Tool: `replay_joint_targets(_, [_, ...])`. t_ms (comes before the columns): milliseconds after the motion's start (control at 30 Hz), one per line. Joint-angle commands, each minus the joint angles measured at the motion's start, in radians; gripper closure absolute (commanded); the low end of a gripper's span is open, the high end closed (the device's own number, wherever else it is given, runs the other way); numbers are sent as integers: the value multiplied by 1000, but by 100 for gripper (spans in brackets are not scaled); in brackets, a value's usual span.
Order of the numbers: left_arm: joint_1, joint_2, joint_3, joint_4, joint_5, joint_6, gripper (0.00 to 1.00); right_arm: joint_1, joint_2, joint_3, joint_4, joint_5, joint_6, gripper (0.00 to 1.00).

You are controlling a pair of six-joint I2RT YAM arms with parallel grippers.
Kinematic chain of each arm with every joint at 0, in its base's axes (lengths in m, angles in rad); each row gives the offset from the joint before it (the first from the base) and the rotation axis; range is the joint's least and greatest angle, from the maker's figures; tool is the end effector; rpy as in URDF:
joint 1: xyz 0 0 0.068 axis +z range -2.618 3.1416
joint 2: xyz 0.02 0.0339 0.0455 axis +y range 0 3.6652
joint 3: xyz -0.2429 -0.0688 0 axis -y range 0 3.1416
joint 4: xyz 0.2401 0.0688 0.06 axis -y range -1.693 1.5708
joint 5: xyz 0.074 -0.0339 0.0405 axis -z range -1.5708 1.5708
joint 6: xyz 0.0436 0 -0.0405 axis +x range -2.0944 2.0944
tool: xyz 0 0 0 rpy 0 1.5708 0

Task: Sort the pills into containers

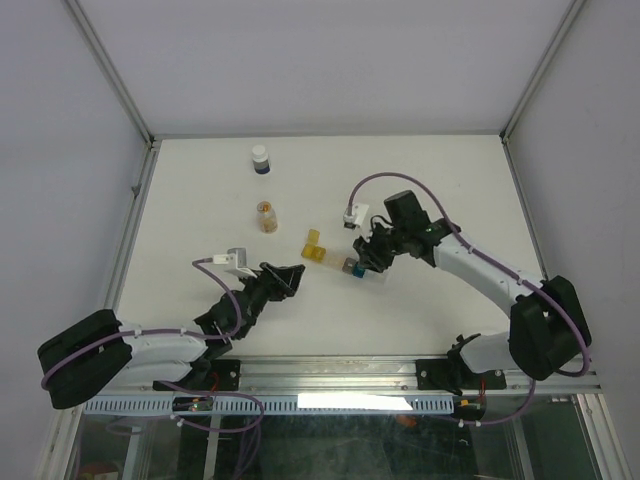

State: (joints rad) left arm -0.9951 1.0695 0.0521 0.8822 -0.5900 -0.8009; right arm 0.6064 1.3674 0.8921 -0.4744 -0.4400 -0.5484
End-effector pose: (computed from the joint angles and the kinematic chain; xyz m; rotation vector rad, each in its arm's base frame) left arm 0.1236 -0.1459 0.1389 -0.2835 1.7320 -0.8372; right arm 0.2178 0.1736 0.2026 -1.5006 1.9779 0.5766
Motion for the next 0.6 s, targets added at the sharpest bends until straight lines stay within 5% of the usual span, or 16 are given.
replay_joint_targets(0, [56, 36, 3, 115, 184, 88, 38, -85, 1, 69, -15, -188, 78, 72])
replay_joint_targets(167, [215, 134, 19, 181, 422, 25, 43, -85, 116, 130, -68, -133, 77, 89])
replay_joint_targets(567, [363, 403, 264, 17, 577, 105, 38, -60, 108, 140, -35, -78, 84, 93])
